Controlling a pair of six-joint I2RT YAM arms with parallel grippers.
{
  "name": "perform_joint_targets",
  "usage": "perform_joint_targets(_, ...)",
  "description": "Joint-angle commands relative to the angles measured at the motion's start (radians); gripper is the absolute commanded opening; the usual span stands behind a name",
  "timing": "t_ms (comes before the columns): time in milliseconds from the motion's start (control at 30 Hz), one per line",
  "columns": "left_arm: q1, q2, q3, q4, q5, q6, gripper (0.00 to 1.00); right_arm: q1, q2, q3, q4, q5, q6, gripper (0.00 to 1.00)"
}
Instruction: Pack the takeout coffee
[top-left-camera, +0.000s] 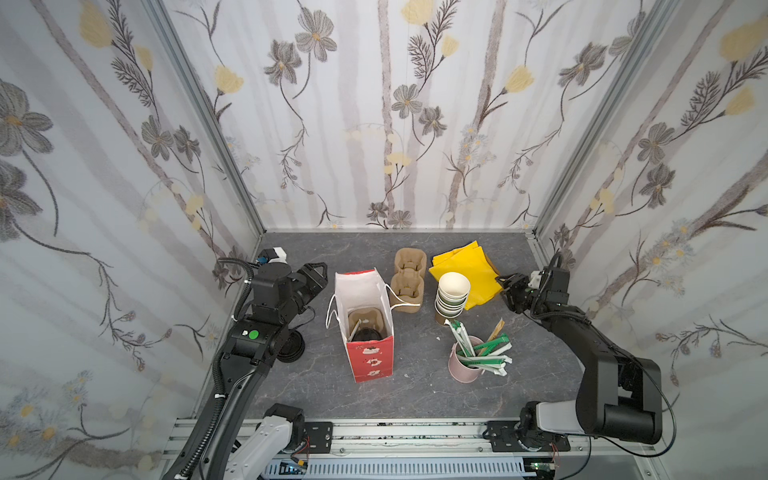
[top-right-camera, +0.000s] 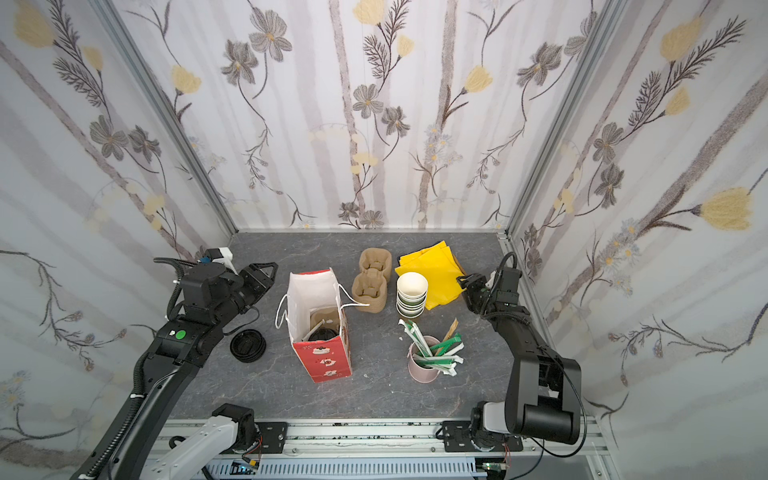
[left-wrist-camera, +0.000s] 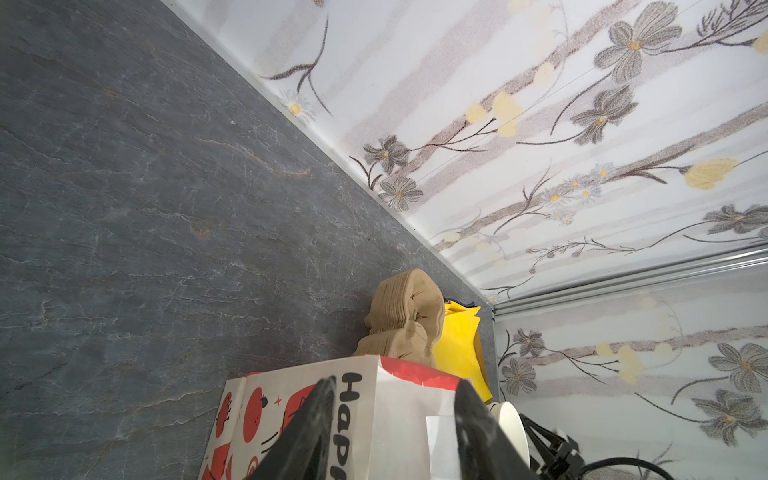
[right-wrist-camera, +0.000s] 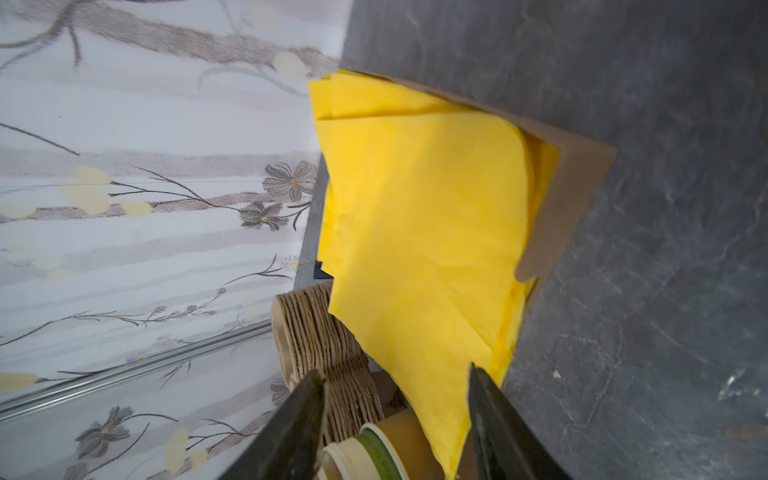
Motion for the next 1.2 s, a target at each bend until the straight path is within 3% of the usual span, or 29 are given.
perform_joint_targets(0,0.002,-0.002,-0.011,0.076,-0.051,0.036,0.48,-0.001,0.024,0.15,-0.25,0.164,-0.272,0.55)
perform_joint_targets(167,0.002,0.024,-0.021,0.133,-0.098,0.059,0.48,0.004,0.146,0.36,-0.471,0.304,-0.482,0.52)
perform_joint_targets(400,0.001,0.089,0.005,0.21,-0.149,0.05,0.48,0.036,0.316,0.488,-0.576,0.389,-0.579,0.47)
perform_joint_targets(533,0.001,0.13,0.029,0.239,-0.177,0.057,0.48,0.09,0.391,0.581,-0.609,0.437,-0.601,0.49)
perform_joint_targets(867,0.002,0.274,0.135,0.299,-0.203,0.114,0.48,0.189,0.608,0.867,-0.56,0.358,-0.731,0.51)
perform_joint_targets(1167,0.016,0.367,0.206,0.311,-0.167,0.154,0.48,0.205,0.819,1.124,-0.642,0.35,-0.903,0.55)
